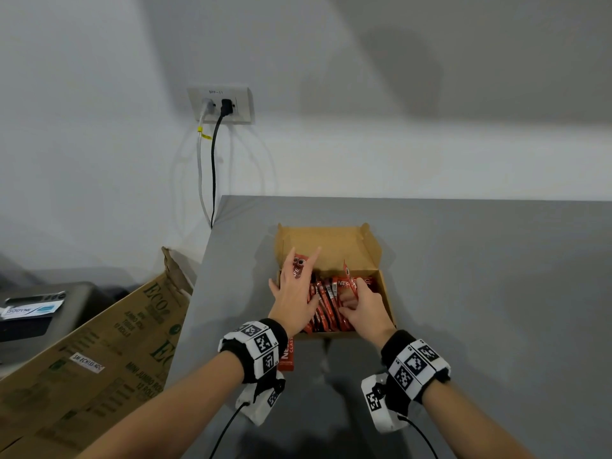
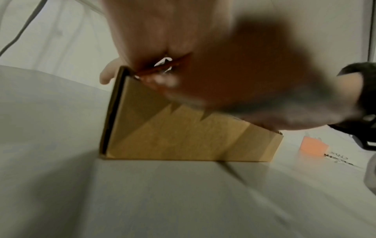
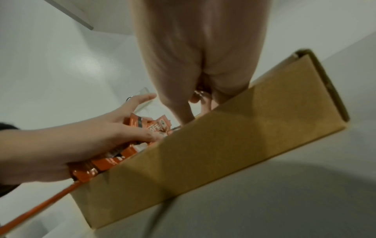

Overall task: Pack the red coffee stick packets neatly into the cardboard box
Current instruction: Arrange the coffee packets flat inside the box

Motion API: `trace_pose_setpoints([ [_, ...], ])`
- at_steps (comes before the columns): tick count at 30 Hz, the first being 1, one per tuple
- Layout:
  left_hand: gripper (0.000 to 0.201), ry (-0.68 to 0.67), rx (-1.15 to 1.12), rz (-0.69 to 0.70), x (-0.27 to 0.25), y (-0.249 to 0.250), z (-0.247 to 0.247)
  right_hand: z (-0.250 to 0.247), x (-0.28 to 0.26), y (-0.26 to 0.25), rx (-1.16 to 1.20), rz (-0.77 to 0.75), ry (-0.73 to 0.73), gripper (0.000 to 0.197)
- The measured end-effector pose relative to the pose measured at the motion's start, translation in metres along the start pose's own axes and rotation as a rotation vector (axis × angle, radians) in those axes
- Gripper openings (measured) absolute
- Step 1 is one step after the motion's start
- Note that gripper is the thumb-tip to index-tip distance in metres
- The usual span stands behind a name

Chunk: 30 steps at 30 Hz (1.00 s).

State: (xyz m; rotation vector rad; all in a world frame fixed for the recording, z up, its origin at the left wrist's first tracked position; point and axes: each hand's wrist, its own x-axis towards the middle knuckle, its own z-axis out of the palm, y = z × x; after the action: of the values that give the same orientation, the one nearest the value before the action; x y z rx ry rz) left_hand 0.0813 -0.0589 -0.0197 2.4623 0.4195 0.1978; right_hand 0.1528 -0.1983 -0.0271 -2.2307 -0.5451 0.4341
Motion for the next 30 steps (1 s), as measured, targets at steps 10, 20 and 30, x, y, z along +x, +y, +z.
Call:
trace_pose_setpoints([
  [10, 0.066, -0.231, 0.487, 0.168, 0.002, 0.007, -0.002, -0.003, -0.006, 0.004, 0.107, -0.082, -0.045, 0.032],
  [20, 0.034, -0.310, 0.439, 0.140, 0.003, 0.010, -0.006, 0.000, 0.002, 0.012, -0.031, -0.023, 0.148, 0.019],
  [30, 0.045, -0.352, 0.530, 0.161, 0.007, 0.007, -0.002, -0.009, -0.003, 0.007, -0.010, -0.085, -0.137, 0.032],
])
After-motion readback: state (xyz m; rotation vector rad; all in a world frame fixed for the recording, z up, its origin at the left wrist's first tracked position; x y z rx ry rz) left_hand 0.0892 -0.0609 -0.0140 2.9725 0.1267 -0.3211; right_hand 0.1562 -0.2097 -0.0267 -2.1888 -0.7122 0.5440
